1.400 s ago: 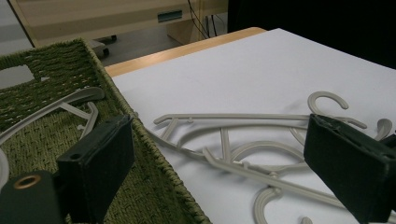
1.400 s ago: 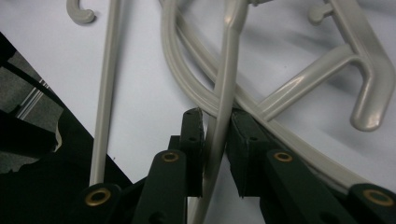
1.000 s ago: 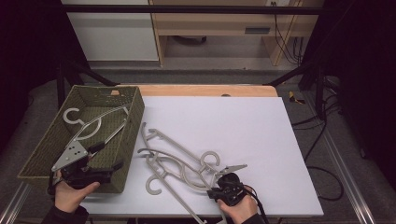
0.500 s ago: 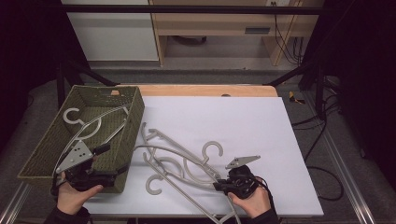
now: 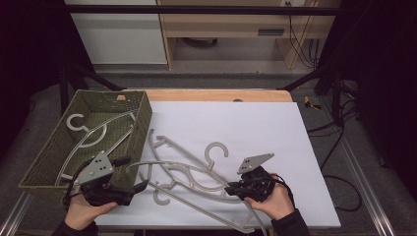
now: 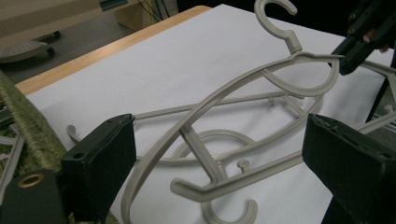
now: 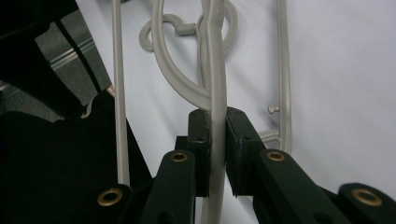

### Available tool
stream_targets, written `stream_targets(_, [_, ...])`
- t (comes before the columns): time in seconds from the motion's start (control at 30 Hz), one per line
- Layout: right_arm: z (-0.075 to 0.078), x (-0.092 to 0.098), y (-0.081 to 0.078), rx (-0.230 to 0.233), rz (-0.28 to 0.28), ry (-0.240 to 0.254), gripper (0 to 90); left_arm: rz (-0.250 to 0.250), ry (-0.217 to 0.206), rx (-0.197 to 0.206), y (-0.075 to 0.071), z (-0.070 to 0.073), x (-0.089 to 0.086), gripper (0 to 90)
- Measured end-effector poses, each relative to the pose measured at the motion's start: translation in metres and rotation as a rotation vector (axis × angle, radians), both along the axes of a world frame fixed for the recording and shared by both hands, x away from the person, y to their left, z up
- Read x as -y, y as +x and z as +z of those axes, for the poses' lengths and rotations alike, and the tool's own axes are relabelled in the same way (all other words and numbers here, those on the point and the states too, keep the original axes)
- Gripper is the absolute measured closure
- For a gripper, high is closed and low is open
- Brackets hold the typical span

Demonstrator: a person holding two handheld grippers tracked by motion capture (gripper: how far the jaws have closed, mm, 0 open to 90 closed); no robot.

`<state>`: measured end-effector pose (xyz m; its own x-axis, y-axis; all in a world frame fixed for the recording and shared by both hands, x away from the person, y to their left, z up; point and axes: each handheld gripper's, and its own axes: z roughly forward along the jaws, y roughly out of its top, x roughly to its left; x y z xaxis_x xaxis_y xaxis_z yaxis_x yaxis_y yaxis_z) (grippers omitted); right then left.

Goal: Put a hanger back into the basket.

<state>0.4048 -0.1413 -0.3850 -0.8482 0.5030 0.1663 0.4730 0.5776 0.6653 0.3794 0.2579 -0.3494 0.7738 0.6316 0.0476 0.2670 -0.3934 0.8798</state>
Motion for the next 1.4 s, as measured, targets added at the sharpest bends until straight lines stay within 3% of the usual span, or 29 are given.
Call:
stream_targets(0.33, [0.004,-0.007,0.003,-0.006,0.086,-0.031,81.2,-0.091,0.102,-0.016,0.004,0.0,0.024,15.7])
stream_targets(0.63, [0.006,-0.011,0.001,-0.01,0.132,-0.036,81.2,-0.164,0.207,-0.028,0.008,-0.012,0.047,26.3])
stream_targets(1.1, [0.003,-0.023,-0.003,-0.03,0.233,-0.077,81.3,-0.264,0.406,-0.042,0.009,-0.029,0.069,58.6])
stream_targets(1.3, [0.002,-0.024,-0.005,-0.033,0.241,-0.086,81.3,-0.285,0.432,-0.04,0.006,-0.032,0.073,72.7])
stream_targets(1.4, [0.001,-0.024,-0.005,-0.033,0.245,-0.084,81.2,-0.294,0.453,-0.042,0.005,-0.033,0.075,74.5])
